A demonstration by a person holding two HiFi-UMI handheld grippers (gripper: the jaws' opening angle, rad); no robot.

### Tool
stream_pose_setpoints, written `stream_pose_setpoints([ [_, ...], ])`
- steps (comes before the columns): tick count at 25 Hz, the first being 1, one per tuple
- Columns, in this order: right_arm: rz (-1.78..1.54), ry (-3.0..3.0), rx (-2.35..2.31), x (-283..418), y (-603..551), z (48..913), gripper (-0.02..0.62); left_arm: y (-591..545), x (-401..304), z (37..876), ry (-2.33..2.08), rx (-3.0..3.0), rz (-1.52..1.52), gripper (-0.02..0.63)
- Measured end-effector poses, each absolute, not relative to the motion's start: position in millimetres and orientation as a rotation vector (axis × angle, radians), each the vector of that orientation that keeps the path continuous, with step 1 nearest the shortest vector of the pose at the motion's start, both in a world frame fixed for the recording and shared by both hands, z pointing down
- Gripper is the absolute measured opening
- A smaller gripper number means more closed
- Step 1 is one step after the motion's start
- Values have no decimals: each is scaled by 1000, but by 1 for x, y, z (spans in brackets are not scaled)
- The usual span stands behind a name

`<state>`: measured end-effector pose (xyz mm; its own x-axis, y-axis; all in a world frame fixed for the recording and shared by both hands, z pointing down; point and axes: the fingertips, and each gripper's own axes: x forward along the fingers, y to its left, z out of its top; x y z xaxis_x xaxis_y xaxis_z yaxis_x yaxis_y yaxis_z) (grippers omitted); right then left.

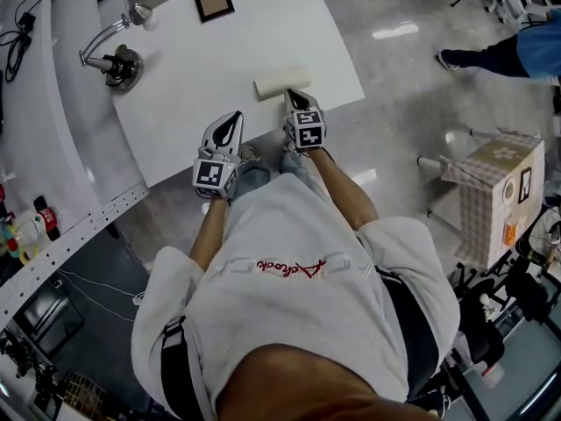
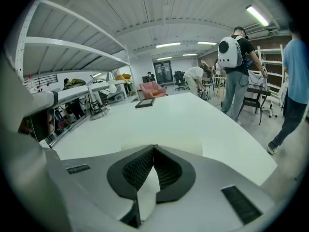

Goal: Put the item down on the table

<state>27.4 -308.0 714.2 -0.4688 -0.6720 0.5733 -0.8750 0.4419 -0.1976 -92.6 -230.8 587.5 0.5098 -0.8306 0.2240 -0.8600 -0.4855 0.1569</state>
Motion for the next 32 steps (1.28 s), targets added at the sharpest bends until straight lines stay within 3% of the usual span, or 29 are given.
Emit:
stream_pose_setpoints([
  [16, 283, -2551, 1410, 7, -285, 582, 8, -233, -89, 575, -1343, 2619, 167, 17],
  [32, 304, -2549, 1494, -20, -225, 572, 6, -196, -114, 583, -1221, 2678, 164, 17],
])
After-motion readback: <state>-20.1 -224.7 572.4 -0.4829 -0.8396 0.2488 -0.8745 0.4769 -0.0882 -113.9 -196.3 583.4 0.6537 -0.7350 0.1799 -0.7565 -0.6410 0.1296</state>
